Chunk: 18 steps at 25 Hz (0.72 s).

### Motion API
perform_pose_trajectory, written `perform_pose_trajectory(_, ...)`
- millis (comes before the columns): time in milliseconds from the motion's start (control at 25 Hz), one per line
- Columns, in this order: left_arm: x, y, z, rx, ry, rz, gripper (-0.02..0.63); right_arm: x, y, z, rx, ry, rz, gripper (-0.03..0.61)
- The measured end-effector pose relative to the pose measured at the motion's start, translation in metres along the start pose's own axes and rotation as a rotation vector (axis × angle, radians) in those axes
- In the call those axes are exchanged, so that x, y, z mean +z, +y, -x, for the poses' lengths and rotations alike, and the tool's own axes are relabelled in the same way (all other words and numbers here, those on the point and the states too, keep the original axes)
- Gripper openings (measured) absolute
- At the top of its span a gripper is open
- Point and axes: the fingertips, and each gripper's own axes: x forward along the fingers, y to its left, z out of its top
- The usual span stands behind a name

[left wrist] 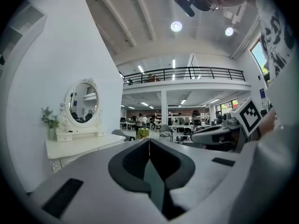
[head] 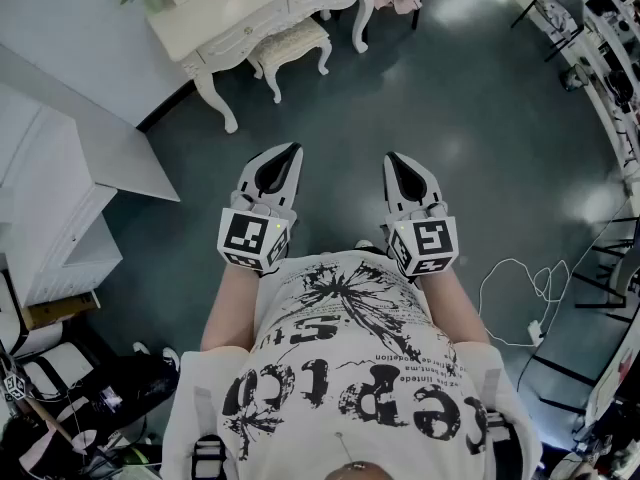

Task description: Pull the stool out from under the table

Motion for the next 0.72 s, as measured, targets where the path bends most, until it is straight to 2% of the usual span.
perform_pose_trajectory(240, -0.003, 0.019, -0.006, 0.001, -0.001, 0.011, 0.02, 0.001, 0.005, -0.018, 0.005, 0.001, 0.004, 0.015)
perform_pose_trajectory(400, -0.012, 0.028, -0.006, 0.004, 0.008, 0.022, 0.02, -0.003, 0.003, -0.025, -0.031, 0.002, 0.001, 0.015)
perform_pose_trajectory(600, -0.008, 0.039, -0.014, -0.006, 0.014, 0.032, 0.02, 0.002, -0.003, -0.035, -0.055, 0.004, -0.04, 0.015)
perform_pose_trajectory(720, -0.01, 0.055, -0.023, -0.01, 0.029, 0.046, 0.021, 0.008, -0.003, -0.05, -0.04, -0.002, -0.056, 0.017)
